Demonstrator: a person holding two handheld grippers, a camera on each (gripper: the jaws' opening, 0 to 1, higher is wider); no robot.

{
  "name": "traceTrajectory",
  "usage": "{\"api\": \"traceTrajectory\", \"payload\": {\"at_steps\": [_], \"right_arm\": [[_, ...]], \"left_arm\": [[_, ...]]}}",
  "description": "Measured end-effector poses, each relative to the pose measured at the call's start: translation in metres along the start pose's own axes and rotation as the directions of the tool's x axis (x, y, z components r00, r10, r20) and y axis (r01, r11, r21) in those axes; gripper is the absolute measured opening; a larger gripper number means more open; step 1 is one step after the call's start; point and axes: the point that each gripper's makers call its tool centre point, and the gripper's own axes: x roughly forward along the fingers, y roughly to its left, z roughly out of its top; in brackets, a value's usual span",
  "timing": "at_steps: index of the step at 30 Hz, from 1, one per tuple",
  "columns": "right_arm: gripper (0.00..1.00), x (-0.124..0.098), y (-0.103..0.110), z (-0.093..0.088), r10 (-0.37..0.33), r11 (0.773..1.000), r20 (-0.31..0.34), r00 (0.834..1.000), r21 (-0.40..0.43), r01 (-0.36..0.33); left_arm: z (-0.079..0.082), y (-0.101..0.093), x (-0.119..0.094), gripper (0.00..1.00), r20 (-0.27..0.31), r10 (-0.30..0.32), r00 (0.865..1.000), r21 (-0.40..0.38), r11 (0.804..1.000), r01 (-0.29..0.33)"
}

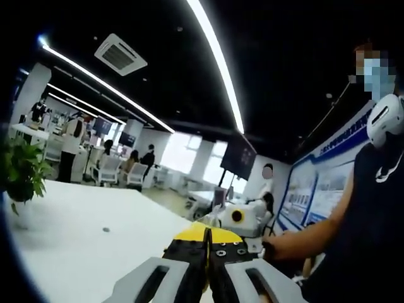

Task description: Compare the silicone blocks by pressing each to a similar depth, holding the contact briefly, and releasing to observe deformation and rebound differences across the visible hardness samples.

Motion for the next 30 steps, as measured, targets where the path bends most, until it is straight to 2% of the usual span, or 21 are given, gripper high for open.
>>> {"api": "traceTrajectory", "payload": {"at_steps": [3,6,9,14,19,23,25,28,29,30], "right_arm": [[0.87,-0.003,-0.004,0.001,-0.019,0.999,0.002,1.000,-0.027,0.019],[0.96,-0.006,-0.010,0.004,-0.045,0.999,0.011,0.999,-0.023,0.046],[0.96,-0.012,-0.020,0.005,-0.091,0.994,-0.010,0.996,-0.065,0.090],[0.96,-0.026,-0.030,0.011,-0.132,0.987,-0.001,0.991,-0.087,0.132],[0.96,-0.048,-0.047,0.006,-0.222,0.967,-0.025,0.975,-0.135,0.217],[0.96,-0.074,-0.057,-0.004,-0.278,0.955,-0.021,0.961,-0.118,0.273],[0.96,-0.087,-0.063,-0.012,-0.318,0.943,-0.025,0.948,-0.107,0.314],[0.96,-0.109,-0.076,-0.030,-0.428,0.897,-0.038,0.903,-0.145,0.418],[0.96,-0.111,-0.078,-0.033,-0.438,0.891,-0.040,0.898,-0.150,0.428],[0.96,-0.118,-0.080,-0.041,-0.462,0.881,-0.049,0.885,-0.142,0.452]], "left_arm": [[0.001,0.000,0.000,0.00,0.003,-0.001,1.000,-0.003,1.000,0.001],[0.001,0.001,-0.001,0.00,0.007,0.002,1.000,-0.009,1.000,-0.002],[0.002,0.002,-0.002,0.00,0.012,0.006,1.000,-0.007,1.000,-0.006],[0.004,0.004,-0.003,0.00,0.023,0.017,1.000,-0.014,1.000,-0.017],[0.005,0.010,-0.007,0.00,0.036,0.037,0.999,-0.023,0.999,-0.036],[0.005,0.016,-0.011,0.00,0.054,0.060,0.997,-0.052,0.997,-0.057],[0.008,0.019,-0.014,0.00,0.089,0.064,0.994,-0.093,0.994,-0.056],[0.009,0.024,-0.018,0.00,0.110,0.079,0.991,-0.114,0.991,-0.067],[0.009,0.026,-0.019,0.00,0.115,0.085,0.990,-0.124,0.990,-0.070],[0.009,0.027,-0.020,0.00,0.123,0.093,0.988,-0.135,0.988,-0.076]]}}
